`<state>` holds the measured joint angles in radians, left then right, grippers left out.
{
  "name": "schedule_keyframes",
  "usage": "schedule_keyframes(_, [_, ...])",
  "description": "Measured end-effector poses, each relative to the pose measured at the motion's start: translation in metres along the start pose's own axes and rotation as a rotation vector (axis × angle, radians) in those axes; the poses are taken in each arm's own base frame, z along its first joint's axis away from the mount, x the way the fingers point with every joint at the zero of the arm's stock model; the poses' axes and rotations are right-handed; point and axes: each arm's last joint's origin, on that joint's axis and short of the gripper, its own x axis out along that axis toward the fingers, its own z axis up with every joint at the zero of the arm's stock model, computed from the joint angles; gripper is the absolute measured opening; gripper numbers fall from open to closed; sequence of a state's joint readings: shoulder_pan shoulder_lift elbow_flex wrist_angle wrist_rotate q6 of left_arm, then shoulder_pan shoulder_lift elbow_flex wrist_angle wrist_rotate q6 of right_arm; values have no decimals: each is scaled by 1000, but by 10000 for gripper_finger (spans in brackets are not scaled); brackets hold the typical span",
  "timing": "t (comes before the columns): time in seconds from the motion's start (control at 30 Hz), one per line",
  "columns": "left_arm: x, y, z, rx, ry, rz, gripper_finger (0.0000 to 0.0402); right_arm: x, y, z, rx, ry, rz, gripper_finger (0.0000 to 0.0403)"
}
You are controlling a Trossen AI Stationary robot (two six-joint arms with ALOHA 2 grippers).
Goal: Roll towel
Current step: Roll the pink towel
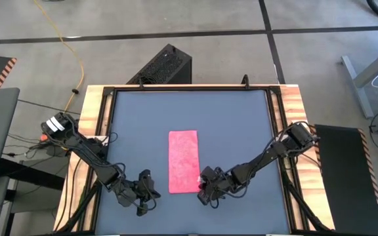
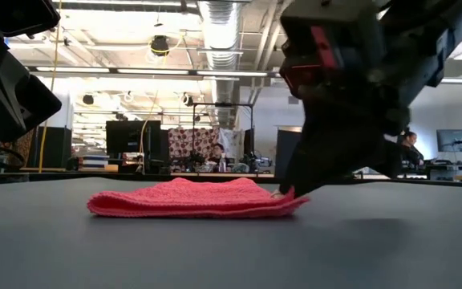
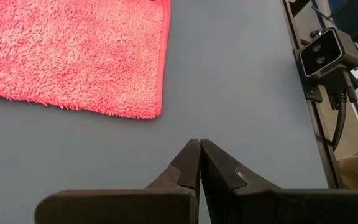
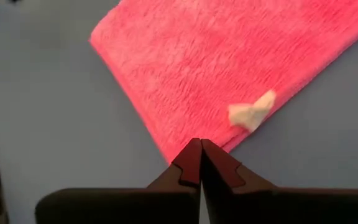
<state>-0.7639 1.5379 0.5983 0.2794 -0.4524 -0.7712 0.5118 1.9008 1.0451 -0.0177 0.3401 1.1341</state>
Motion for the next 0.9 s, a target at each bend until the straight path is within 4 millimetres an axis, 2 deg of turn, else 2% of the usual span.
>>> schedule_keyframes(0.4, [0, -1, 1, -6, -6, -5, 0, 18, -2, -14, 63, 7, 9, 26])
schedule_keyframes(0.67, [1, 4, 0, -3, 17, 27, 0, 17, -2, -12, 58, -3, 4, 33])
schedule_keyframes(0.9, [4, 17, -5, 240, 177, 36, 0, 18, -3, -12, 60, -4, 4, 29])
